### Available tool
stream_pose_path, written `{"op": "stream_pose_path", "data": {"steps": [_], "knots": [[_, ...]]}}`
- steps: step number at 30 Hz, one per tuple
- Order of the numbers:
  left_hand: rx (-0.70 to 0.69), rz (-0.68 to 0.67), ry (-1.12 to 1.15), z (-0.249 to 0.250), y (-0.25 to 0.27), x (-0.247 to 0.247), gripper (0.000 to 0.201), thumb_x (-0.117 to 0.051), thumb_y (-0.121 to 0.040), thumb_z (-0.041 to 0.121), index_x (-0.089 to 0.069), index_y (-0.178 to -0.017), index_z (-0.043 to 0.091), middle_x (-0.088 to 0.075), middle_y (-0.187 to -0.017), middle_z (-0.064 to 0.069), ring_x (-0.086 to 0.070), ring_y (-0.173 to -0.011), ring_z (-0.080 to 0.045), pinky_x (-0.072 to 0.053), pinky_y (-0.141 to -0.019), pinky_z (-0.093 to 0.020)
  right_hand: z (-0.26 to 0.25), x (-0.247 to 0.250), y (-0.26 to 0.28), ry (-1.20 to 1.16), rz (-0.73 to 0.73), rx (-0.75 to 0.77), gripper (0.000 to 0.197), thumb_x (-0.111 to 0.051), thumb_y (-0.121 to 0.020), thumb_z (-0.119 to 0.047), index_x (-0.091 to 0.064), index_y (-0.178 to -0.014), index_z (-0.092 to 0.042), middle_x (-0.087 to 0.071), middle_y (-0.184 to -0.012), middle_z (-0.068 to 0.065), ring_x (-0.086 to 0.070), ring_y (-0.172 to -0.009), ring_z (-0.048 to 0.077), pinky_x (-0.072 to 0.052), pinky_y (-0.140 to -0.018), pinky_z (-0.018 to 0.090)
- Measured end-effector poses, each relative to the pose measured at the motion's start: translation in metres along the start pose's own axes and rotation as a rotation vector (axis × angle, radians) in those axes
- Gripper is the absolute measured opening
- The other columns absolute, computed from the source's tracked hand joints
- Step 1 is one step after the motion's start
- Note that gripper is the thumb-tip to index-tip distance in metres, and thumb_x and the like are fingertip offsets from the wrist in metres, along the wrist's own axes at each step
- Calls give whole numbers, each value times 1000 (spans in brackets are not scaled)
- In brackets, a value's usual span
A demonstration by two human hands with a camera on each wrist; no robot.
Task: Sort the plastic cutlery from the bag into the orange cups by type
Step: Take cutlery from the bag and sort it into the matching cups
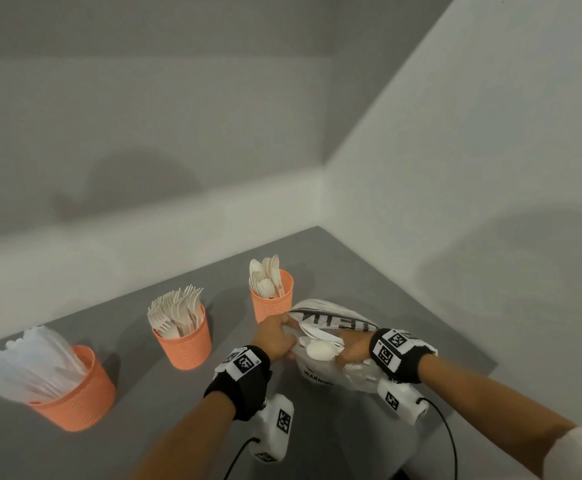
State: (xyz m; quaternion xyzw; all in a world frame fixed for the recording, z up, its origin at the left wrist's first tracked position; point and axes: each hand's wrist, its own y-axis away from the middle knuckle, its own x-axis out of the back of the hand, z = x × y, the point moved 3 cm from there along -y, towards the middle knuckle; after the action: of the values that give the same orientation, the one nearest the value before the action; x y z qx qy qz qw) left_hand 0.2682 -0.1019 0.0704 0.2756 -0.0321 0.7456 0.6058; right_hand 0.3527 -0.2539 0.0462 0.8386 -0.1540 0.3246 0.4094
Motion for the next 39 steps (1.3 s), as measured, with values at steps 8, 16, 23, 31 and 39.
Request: {"op": "stream_pose_path", "data": {"steps": [8,16,23,31,39], "knots": [[-16,72,160,-1,3,-2,25,-48,-82,-11,-47,-89,13,-45,-76,-5,-55,-51,-18,-51,-46,-21,-28,11,19,-203,191,180,38,-62,-86,-16,-52,-121,-9,-59,-89,0,-55,-72,10,-46,-65,19],[-17,116,276,-2,9,17,15,-42,-90,0,-49,-96,12,-53,-76,-6,-50,-56,-17,-44,-49,-23,-100,58,22,-1020,280,366,38,-48,-95,-15,-41,-58,-17,-33,-35,-10,-30,-32,4,-34,-43,16],[248,186,1123,-19,29,57,46,-28,-100,37,-53,-98,-1,-58,-87,-16,-57,-77,-24,-48,-67,-31,-175,62,-8,-1341,358,473,34,-57,-90,-20,-41,-60,-18,-35,-37,-8,-32,-33,7,-34,-41,19],[166,172,1434,-4,57,97,59,-22,-97,51,-59,-109,7,-67,-97,-14,-60,-91,-25,-51,-75,-39,-230,5,-29,-1141,490,468,24,-63,-86,-19,-50,-67,-14,-47,-39,-7,-47,-36,5,-40,-42,19],[-21,382,660,-21,74,132,41,-59,-87,36,-52,-118,11,-62,-110,-3,-59,-99,-13,-47,-79,-19,-255,-21,-28,-990,386,466,32,-40,-96,-2,-48,-67,-13,-51,-68,2,-59,-59,0,-43,-53,10]]}}
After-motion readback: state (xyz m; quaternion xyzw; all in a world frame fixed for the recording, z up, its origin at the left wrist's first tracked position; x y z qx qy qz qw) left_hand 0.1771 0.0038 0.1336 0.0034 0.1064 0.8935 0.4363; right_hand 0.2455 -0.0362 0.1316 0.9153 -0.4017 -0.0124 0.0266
